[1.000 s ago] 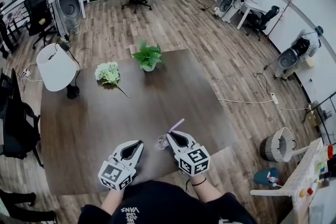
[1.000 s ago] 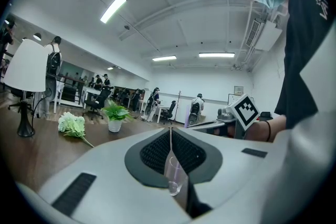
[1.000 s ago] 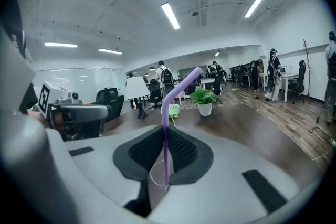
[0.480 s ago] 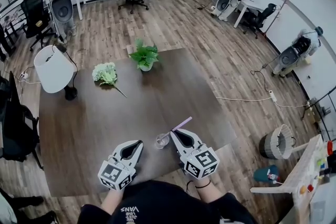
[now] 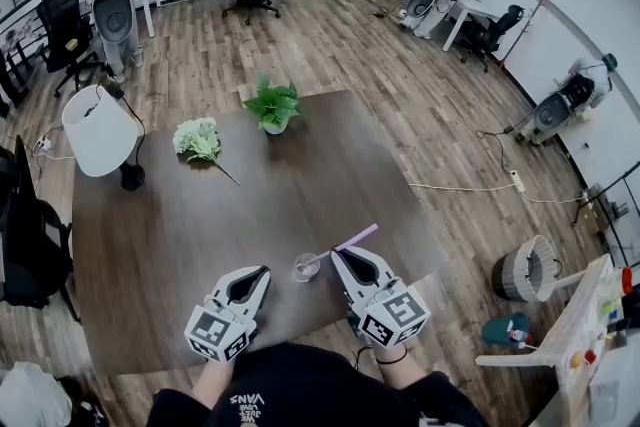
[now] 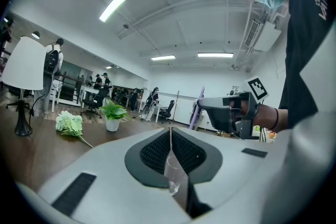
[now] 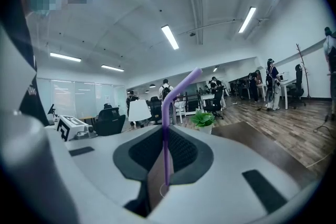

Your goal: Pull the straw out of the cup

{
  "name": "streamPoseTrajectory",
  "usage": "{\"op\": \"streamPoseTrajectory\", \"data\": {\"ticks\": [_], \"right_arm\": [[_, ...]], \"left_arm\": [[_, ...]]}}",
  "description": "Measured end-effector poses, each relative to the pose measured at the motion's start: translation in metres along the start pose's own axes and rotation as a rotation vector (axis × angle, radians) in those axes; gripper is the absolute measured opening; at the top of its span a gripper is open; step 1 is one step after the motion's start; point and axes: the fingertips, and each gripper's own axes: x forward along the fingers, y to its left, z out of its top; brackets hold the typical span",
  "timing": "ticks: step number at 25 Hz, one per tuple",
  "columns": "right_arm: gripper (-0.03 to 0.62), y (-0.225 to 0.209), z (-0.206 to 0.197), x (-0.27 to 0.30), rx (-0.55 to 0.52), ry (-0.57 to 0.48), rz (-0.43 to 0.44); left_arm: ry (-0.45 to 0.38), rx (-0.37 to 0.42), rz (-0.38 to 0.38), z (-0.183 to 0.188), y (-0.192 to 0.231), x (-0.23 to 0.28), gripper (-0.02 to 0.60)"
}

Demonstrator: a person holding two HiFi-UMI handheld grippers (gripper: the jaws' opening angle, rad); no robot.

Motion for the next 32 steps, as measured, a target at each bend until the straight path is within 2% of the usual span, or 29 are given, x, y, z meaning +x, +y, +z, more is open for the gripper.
{"op": "streamPoseTrajectory", "data": {"ticks": [14, 32], "right_arm": [[0.041, 0.017, -0.019, -0.007, 0.048, 0.034, 0.031], [0.041, 0.035, -0.089, 0.000, 0.072, 0.167, 0.067]], "left_arm": [[-0.001, -0.018, 0.022, -0.003, -0.001, -0.007, 0.020], [0.002, -0.031, 0.048, -0.008, -0.002, -0.017, 0.020]]}}
